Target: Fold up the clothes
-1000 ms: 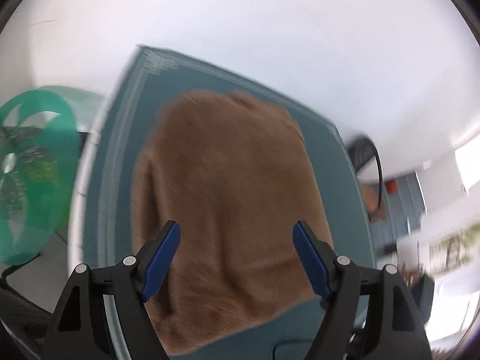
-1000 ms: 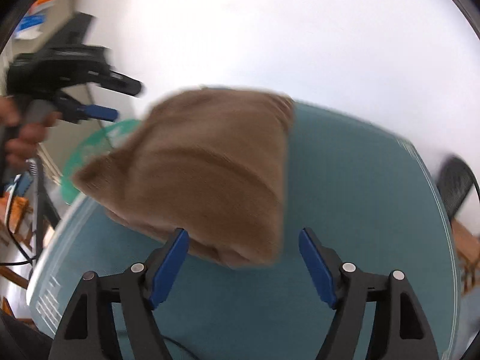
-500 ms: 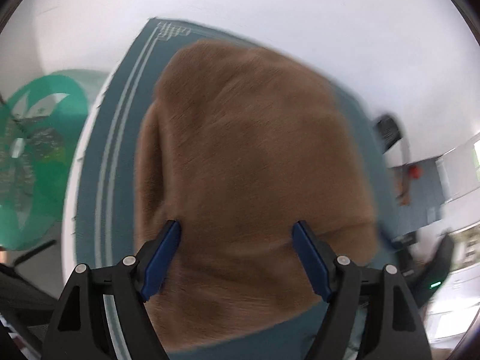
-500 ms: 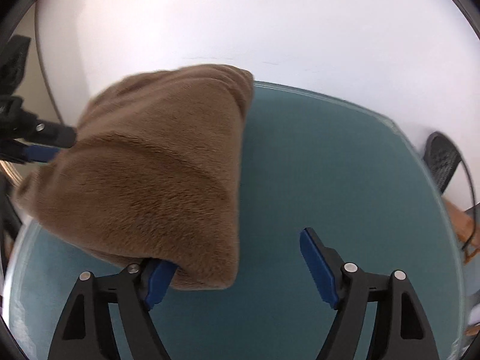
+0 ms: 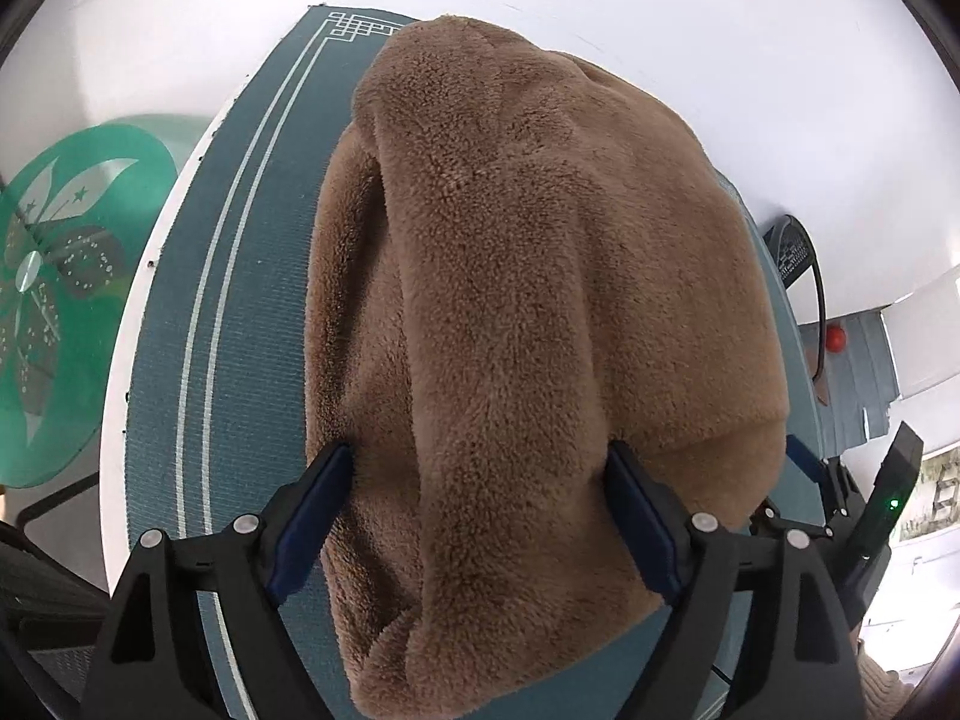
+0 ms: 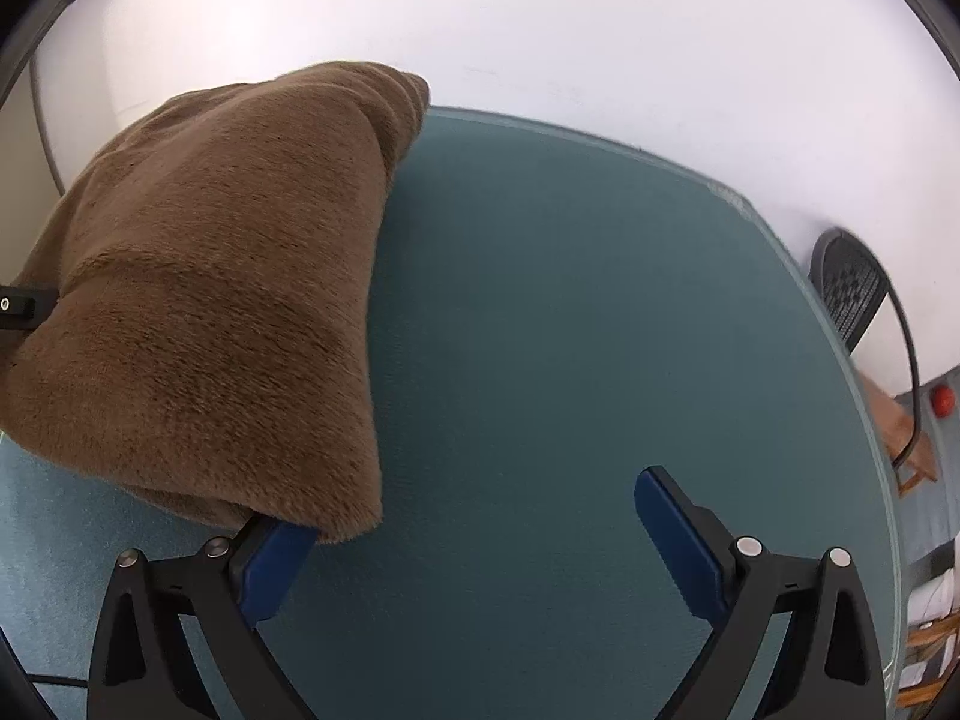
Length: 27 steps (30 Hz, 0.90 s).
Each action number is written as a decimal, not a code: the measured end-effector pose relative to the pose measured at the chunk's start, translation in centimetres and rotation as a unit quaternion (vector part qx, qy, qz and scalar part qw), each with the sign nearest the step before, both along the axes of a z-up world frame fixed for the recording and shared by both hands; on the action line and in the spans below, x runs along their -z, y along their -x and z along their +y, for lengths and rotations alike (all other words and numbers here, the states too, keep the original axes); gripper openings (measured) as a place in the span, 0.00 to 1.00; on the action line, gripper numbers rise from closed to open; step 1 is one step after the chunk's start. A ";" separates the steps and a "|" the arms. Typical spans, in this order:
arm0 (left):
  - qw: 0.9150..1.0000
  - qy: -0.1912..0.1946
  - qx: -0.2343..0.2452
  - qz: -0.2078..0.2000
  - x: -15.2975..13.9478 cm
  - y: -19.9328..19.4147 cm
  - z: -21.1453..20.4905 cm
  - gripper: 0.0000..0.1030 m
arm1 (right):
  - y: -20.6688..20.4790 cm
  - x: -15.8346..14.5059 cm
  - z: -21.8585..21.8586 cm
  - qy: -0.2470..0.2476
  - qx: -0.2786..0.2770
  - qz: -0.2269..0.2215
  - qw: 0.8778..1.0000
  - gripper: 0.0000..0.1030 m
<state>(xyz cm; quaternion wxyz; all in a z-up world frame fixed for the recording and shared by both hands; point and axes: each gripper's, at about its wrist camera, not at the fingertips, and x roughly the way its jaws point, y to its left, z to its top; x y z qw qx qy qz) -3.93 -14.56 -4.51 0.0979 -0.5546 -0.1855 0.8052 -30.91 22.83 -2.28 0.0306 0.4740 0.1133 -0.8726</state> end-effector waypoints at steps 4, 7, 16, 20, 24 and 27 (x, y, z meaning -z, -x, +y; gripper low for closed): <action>1.000 0.019 -0.012 0.004 -1.9 0.6 0.0 0.85 | -1.4 -1.6 1.7 0.019 0.009 -0.013 1.000 0.98; 0.999 0.031 -0.025 0.020 -4.3 1.2 -0.5 0.85 | -2.5 -4.7 2.4 0.050 0.004 0.009 0.999 0.98; 0.994 -0.030 -0.064 0.085 -11.9 4.2 -2.5 0.85 | -2.0 -10.3 -6.0 0.093 -0.121 0.090 0.984 0.98; 0.992 -0.022 -0.044 0.114 -13.5 6.5 -1.9 0.85 | -1.5 -9.6 -11.6 0.088 -0.197 0.095 0.972 0.98; 0.995 -0.021 -0.013 0.100 -12.1 6.9 -1.8 0.85 | -0.9 -6.6 -13.6 0.073 -0.207 0.062 0.974 0.98; 0.999 -0.009 0.004 0.051 -9.2 9.0 -1.3 0.85 | 0.1 -4.0 -13.1 0.088 -0.189 0.020 0.978 0.99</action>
